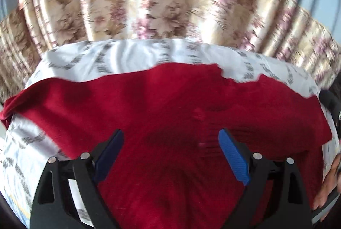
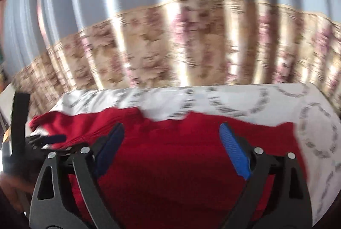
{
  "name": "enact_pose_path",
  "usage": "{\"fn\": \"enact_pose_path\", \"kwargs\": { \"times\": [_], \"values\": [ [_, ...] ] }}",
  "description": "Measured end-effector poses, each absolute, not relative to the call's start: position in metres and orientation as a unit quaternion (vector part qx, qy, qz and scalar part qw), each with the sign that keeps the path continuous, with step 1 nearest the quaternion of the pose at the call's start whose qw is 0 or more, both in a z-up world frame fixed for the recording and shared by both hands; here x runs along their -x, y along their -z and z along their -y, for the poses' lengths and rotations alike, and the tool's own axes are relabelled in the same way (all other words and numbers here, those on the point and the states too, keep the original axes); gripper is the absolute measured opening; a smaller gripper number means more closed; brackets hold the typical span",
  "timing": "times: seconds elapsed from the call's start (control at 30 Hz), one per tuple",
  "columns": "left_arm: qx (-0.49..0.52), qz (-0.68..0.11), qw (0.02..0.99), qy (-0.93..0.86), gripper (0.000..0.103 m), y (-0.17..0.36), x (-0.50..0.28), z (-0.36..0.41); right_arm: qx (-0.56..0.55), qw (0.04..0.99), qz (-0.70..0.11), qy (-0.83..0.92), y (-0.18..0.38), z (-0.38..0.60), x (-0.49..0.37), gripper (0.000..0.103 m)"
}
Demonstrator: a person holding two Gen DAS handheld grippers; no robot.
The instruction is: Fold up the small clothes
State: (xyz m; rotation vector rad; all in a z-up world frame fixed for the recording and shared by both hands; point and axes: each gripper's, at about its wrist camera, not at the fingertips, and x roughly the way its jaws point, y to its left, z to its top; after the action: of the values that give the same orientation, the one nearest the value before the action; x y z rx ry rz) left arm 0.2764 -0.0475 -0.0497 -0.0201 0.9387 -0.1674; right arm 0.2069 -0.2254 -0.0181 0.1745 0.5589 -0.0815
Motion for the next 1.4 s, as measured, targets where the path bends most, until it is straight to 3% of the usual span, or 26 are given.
{"fn": "enact_pose_path", "kwargs": {
  "times": [0.17,0.23,0.27,0.33,0.67,1.03,1.17,1.23,1.27,1.3,1.4],
  "values": [
    [0.003,-0.441,0.893,0.087,0.090,0.056,-0.280,0.077,-0.111,0.952,-0.268,0.097,0.017,0.283,-0.194,0.094],
    [-0.006,-0.425,0.900,0.095,0.060,0.053,-0.278,0.087,-0.093,0.947,-0.278,0.127,0.017,0.296,-0.193,0.094],
    [-0.005,-0.422,0.901,0.100,0.031,0.052,-0.277,0.090,-0.080,0.945,-0.284,0.140,0.016,0.302,-0.192,0.094],
    [-0.002,-0.413,0.907,0.087,0.004,0.049,-0.277,0.088,-0.069,0.940,-0.292,0.162,0.017,0.314,-0.190,0.095],
    [0.046,-0.396,0.912,0.099,0.002,0.034,-0.272,0.051,-0.124,0.936,-0.291,0.155,0.008,0.354,-0.185,0.095],
    [-0.075,-0.373,0.924,-0.046,0.002,0.041,-0.277,0.029,-0.063,0.933,-0.320,0.152,0.017,0.324,-0.203,0.095],
    [-0.102,-0.402,0.909,-0.050,0.006,0.055,-0.284,0.025,-0.049,0.930,-0.337,0.139,0.029,0.307,-0.210,0.095],
    [-0.123,-0.410,0.901,-0.072,0.048,0.065,-0.286,0.027,-0.029,0.926,-0.350,0.140,0.039,0.297,-0.215,0.097],
    [-0.126,-0.402,0.902,-0.093,0.085,0.064,-0.286,0.025,-0.014,0.921,-0.363,0.143,0.045,0.293,-0.220,0.098],
    [-0.114,-0.383,0.911,-0.100,0.092,0.059,-0.283,0.019,0.017,0.908,-0.390,0.154,0.059,0.287,-0.228,0.098],
    [-0.060,-0.396,0.912,-0.082,0.092,0.053,-0.286,-0.002,0.037,0.897,-0.411,0.160,0.078,0.283,-0.234,0.098]
  ]
}}
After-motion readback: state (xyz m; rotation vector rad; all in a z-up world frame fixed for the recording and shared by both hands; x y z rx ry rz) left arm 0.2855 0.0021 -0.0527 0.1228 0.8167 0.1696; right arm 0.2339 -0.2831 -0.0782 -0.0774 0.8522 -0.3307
